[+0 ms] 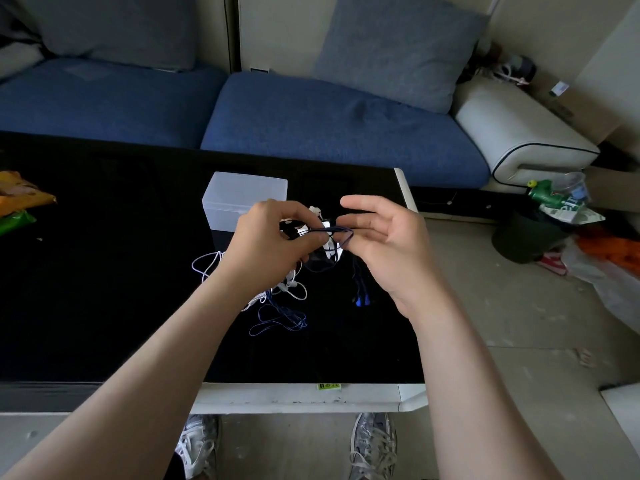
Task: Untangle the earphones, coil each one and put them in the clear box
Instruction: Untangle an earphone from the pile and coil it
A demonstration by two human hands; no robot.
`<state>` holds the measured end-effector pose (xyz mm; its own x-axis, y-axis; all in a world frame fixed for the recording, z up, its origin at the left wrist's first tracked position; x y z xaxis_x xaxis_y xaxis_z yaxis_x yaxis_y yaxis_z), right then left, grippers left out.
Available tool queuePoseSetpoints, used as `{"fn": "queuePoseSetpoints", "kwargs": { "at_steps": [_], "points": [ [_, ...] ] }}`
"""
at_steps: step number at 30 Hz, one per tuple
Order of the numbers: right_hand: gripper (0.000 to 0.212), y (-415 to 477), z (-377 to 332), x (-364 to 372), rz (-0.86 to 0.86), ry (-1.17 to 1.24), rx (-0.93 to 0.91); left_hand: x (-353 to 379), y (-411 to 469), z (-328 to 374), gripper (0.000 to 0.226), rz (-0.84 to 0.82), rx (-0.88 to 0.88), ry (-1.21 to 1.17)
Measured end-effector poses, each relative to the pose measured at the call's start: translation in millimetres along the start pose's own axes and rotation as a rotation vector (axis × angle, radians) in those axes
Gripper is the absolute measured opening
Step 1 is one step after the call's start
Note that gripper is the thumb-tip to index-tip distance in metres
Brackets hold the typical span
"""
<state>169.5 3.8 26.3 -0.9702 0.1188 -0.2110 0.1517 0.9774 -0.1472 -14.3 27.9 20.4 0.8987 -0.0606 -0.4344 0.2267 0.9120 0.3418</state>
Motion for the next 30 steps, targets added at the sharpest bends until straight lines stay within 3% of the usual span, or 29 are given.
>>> {"fn": "queuePoseSetpoints", "kwargs": {
  "at_steps": [5,11,13,18,23,26,28,30],
  "points": [
    [0.033,-3.7,-2.9,0.8,-0.003,0.008,0.015,-0.4,-0.1,4.9,0.01,0.03,0.088,0.137],
    [0.025,1.2,0.5,4.5,-0.021,0.103,0.112,-3.1,2.5,-1.3,0.004,0.068,0.068,0.116],
    [0.013,-0.3,-2.5,3.4,-0.024,0.084,0.079,-2.8,2.3,0.4,0.004,0.068,0.08,0.133],
    [0.035,-2.8,1.6,3.6,-0.018,-0.062,0.087,-6.3,0.7,1.9,0.003,0.107,0.074,0.112],
    [0.031,2.4,13.3,-6.0,0.112,-0.034,0.176,-10.8,0.8,-4.8,0.011,0.231,-0.069,-0.081],
    [0.038,1.9,22.5,-8.3,0.145,-0.213,0.216,-10.6,4.7,-13.8,0.026,0.322,-0.22,-0.341],
    [0.04,0.2,26.6,-2.8,0.067,-0.387,0.242,-4.6,7.2,-18.8,0.034,0.268,-0.265,-0.44],
    [0.04,-1.7,27.4,6.9,-0.048,-0.544,0.239,3.9,6.9,-17.1,0.041,0.166,-0.264,-0.389]
  ]
}}
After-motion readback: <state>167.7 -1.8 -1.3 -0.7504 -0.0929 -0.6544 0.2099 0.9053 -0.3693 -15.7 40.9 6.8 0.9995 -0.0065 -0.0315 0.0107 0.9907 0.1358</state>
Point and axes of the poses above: each hand's wrist, its own y-axis towards the middle knuckle, its own x-axis out of the palm, z = x × y, the point moved 5 cm from there along y, towards the middle knuckle, and after that the axes turned 13 degrees about x, right-handed, at the moved point
